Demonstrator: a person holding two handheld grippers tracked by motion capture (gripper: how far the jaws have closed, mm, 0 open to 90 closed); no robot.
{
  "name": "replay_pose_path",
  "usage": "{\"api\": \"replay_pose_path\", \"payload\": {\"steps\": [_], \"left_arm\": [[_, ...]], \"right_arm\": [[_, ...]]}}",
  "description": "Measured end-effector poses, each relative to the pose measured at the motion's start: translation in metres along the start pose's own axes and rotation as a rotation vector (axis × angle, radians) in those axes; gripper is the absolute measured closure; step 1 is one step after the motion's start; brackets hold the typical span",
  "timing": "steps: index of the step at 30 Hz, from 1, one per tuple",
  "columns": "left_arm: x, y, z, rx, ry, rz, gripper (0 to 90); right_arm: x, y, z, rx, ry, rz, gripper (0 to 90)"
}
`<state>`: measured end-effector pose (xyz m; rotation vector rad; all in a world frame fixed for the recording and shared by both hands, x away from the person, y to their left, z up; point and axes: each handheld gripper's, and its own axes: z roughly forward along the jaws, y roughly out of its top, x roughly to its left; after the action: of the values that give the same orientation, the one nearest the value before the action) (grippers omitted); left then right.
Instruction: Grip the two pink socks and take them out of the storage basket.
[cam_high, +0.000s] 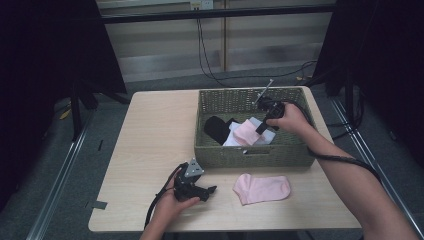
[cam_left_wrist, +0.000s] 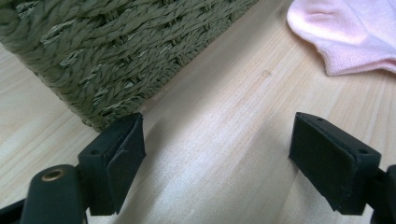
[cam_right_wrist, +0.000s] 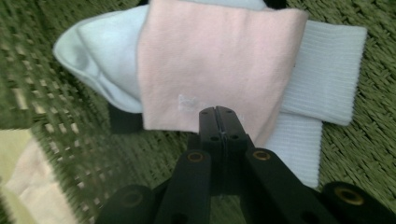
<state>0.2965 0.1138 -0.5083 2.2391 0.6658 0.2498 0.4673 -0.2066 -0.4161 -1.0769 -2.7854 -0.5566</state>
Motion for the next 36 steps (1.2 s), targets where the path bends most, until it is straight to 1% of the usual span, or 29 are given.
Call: {"api": "replay_pose_path", "payload": {"steps": [2,3,4,6,7,8,9,10,11,12,13,14,15,16,17,18,19,20,21,22,23,24,25,27,28,29,32,34,36], "left_arm": [[0.0,0.0,0.0,0.0,0.0,0.0,17.7],[0.0,0.0,0.0,0.0,0.0,0.0,17.7],[0.0,0.0,0.0,0.0,-0.001,-0.001,17.7],[0.0,0.0,0.0,0.0,0.0,0.0,17.7],[0.0,0.0,0.0,0.0,0.0,0.0,17.7],[0.0,0.0,0.0,0.0,0.0,0.0,17.7],[0.0,0.0,0.0,0.0,0.0,0.0,17.7],[0.0,0.0,0.0,0.0,0.0,0.0,17.7],[0.0,0.0,0.0,0.0,0.0,0.0,17.7],[0.0,0.0,0.0,0.0,0.0,0.0,17.7],[0.0,0.0,0.0,0.0,0.0,0.0,17.7],[0.0,0.0,0.0,0.0,0.0,0.0,17.7],[0.0,0.0,0.0,0.0,0.0,0.0,17.7],[0.0,0.0,0.0,0.0,0.0,0.0,17.7],[0.0,0.0,0.0,0.0,0.0,0.0,17.7],[0.0,0.0,0.0,0.0,0.0,0.0,17.7],[0.0,0.0,0.0,-0.001,-0.001,-0.001,17.7],[0.0,0.0,0.0,-0.001,-0.001,0.0,17.7],[0.0,0.0,0.0,-0.001,-0.001,0.0,17.7],[0.0,0.0,0.0,-0.001,-0.001,0.0,17.7],[0.0,0.0,0.0,-0.001,-0.001,0.0,17.7],[0.0,0.0,0.0,-0.001,-0.001,0.0,17.7],[0.0,0.0,0.0,-0.001,-0.001,0.0,17.7],[0.0,0.0,0.0,-0.001,-0.001,0.0,17.7],[0.0,0.0,0.0,-0.001,-0.001,0.0,17.7],[0.0,0.0,0.0,-0.001,-0.001,0.0,17.7],[0.0,0.0,0.0,0.0,0.0,-0.001,17.7],[0.0,0.0,0.0,0.0,0.0,-0.001,17.6],[0.0,0.0,0.0,0.0,-0.001,0.0,17.6]], "right_arm": [[0.001,0.0,-0.003,-0.002,-0.006,-0.006,90.0],[0.002,0.0,-0.009,-0.002,0.0,-0.009,90.0],[0.003,-0.001,-0.01,-0.005,-0.008,-0.012,90.0],[0.003,-0.002,-0.01,-0.002,-0.007,-0.004,90.0],[0.002,-0.003,-0.009,0.002,-0.002,-0.007,90.0],[0.002,-0.003,-0.008,-0.004,0.004,0.0,90.0],[0.001,-0.004,-0.007,-0.003,-0.004,-0.003,90.0],[-0.001,-0.004,-0.007,-0.018,-0.02,0.001,89.0],[-0.002,-0.004,-0.007,-0.043,-0.025,0.006,77.7],[-0.002,-0.004,-0.007,-0.043,-0.025,0.006,77.7],[-0.005,-0.004,-0.004,-0.061,-0.046,0.025,62.3],[-0.005,-0.004,-0.004,-0.061,-0.046,0.025,62.3],[-0.008,-0.003,-0.001,-0.067,-0.038,0.036,60.0],[-0.009,-0.003,0.002,-0.06,-0.04,0.045,55.9],[-0.011,-0.002,0.005,-0.059,-0.053,0.048,50.7],[-0.011,-0.001,0.008,-0.06,-0.046,0.069,47.3],[-0.013,-0.002,0.012,-0.054,-0.041,0.079,43.9],[-0.015,-0.002,0.016,-0.052,-0.047,0.088,39.9],[-0.017,-0.002,0.02,-0.05,-0.051,0.092,38.9],[-0.017,-0.002,0.02,-0.05,-0.051,0.092,38.9],[-0.018,-0.002,0.027,-0.04,-0.026,0.101,48.6],[-0.018,-0.002,0.027,-0.04,-0.026,0.101,48.6],[-0.017,-0.003,0.031,-0.021,-0.002,0.103,73.5],[-0.016,-0.002,0.028,-0.017,0.006,0.108,83.7],[-0.016,-0.002,0.026,-0.028,0.027,0.116,85.2],[-0.016,-0.002,0.026,-0.028,0.027,0.116,85.2],[-0.014,-0.001,0.012,-0.036,0.041,0.112,86.3],[-0.011,0.0,0.003,-0.032,0.032,0.105,86.5],[-0.008,-0.001,-0.008,-0.031,0.033,0.093,86.8]]}}
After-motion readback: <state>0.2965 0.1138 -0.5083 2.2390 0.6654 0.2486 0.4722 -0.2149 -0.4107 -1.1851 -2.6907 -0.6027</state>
